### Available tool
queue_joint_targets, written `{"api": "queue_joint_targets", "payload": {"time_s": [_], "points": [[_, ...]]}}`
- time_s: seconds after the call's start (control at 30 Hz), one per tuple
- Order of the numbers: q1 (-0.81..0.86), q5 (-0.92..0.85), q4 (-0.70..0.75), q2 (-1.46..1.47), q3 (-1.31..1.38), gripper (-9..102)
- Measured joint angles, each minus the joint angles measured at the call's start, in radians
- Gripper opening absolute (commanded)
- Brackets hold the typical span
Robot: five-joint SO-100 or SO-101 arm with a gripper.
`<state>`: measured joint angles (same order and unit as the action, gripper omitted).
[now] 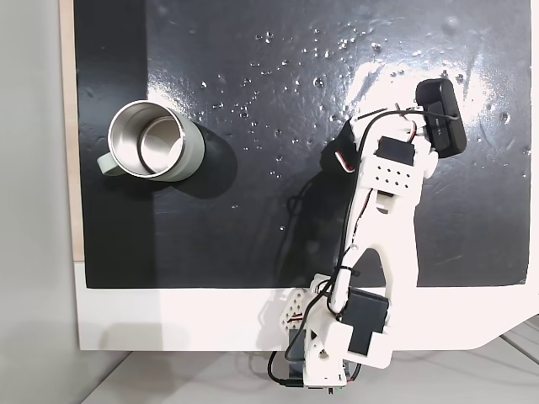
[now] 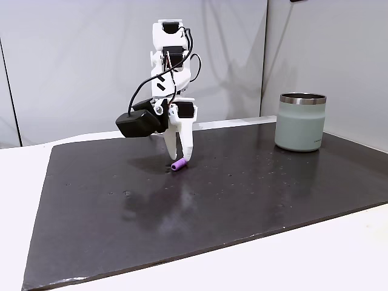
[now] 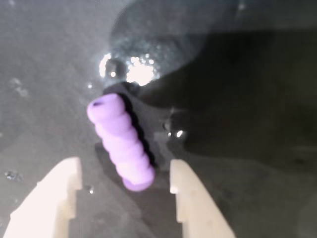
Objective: Grasp a pengrip and put it in the cup.
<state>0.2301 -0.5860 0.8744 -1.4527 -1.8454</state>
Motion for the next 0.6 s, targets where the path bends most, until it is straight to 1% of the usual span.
{"api": "queue_joint_targets", "payload": {"time_s": [0.13,0.3,0.6], "points": [[0.000,-0.002,0.044,0.066,0.072,20],[0.005,-0.002,0.101,0.132,0.153,0],[0.006,0.003,0.135,0.138,0.163,0]]}}
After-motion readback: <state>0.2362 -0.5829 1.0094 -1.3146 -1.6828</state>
